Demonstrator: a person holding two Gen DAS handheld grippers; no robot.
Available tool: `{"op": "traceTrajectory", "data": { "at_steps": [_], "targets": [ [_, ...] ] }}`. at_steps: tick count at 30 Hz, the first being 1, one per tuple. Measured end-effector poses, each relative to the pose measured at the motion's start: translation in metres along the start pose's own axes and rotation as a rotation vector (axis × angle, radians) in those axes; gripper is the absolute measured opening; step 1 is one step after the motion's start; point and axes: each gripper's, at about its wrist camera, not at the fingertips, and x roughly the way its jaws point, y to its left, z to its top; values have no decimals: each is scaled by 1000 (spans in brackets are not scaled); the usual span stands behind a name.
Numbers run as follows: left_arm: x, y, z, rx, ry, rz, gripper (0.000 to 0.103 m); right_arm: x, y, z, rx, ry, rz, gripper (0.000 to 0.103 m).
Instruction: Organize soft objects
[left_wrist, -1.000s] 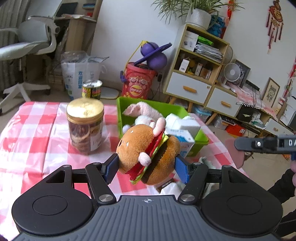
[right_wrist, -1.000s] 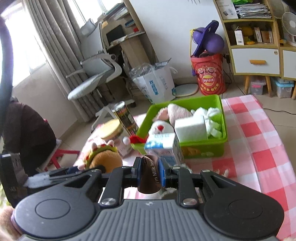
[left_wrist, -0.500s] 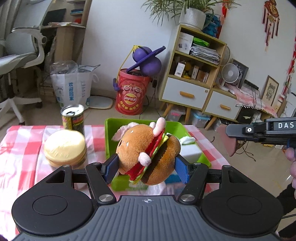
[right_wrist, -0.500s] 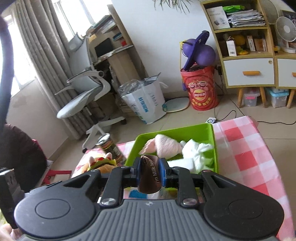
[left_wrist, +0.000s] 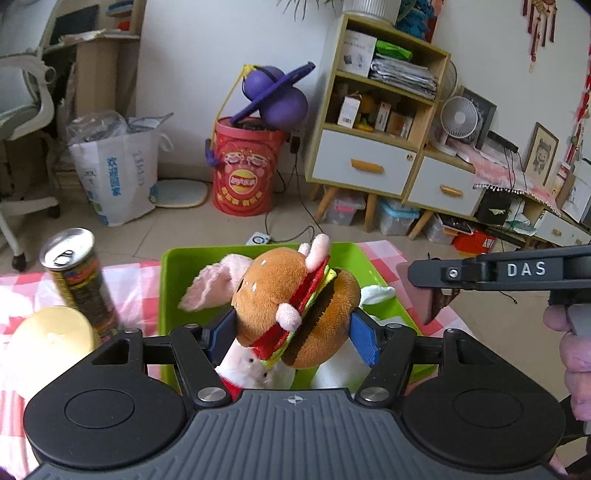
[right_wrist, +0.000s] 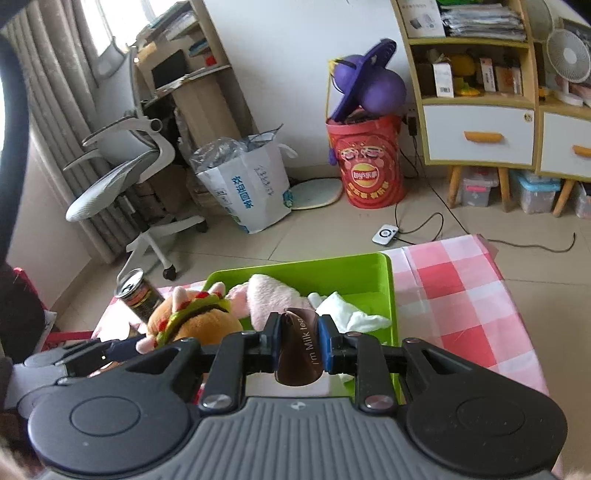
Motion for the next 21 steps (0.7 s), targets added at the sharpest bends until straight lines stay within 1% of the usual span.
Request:
{"op": "traceTrajectory", "data": {
  "at_steps": [5,12,17,21],
  "targets": [
    [17,-5,0,30,25,7,65,18,-4,6,-16,27,-25,18],
    [30,5,9,-18,36,-3,66,40,-7,9,-34,56,-50,20],
    [37,5,12,9,37,22,66,47,-8,11,-31,59,-47,21],
    [40,8,15,1,34,30,66,52,-8,13,-34,60,-54,21]
  ]
}}
